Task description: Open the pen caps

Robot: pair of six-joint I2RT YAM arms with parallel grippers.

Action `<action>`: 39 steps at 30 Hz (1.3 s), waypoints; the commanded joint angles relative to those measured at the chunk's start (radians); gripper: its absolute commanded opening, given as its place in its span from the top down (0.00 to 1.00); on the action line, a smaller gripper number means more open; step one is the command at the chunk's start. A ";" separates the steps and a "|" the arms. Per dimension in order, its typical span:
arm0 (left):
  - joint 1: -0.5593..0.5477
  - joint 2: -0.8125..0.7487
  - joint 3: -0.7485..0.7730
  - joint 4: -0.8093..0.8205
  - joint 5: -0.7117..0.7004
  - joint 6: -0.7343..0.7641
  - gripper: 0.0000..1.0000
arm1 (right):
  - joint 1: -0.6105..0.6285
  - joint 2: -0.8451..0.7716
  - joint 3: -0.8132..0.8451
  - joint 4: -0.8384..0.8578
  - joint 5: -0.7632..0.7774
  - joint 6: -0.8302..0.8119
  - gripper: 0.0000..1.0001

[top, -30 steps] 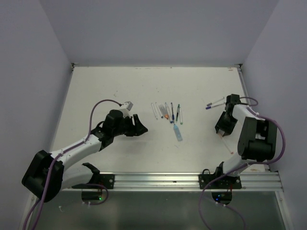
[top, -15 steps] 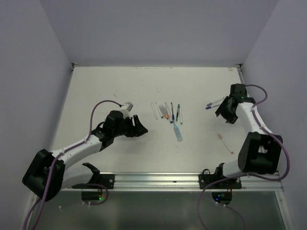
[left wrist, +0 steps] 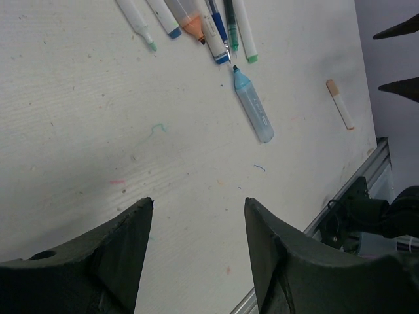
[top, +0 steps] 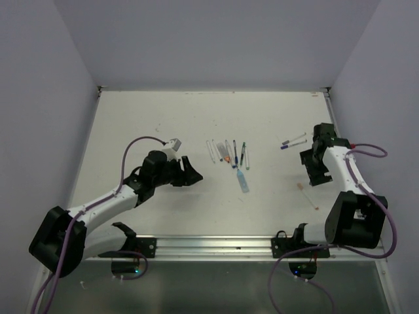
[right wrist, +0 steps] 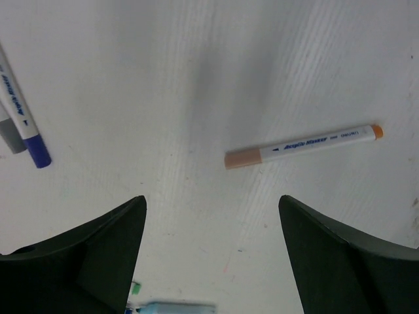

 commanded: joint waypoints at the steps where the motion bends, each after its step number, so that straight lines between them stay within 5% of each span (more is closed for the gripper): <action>1: -0.006 -0.045 -0.008 0.044 0.011 -0.006 0.38 | -0.002 -0.043 -0.069 -0.012 0.032 0.302 0.15; 26: -0.006 -0.019 -0.004 0.033 0.027 0.008 0.37 | -0.073 0.067 -0.240 0.051 0.011 0.561 0.22; 39: -0.006 -0.013 0.002 0.013 0.016 0.020 0.37 | -0.073 0.172 -0.297 0.166 -0.048 0.521 0.51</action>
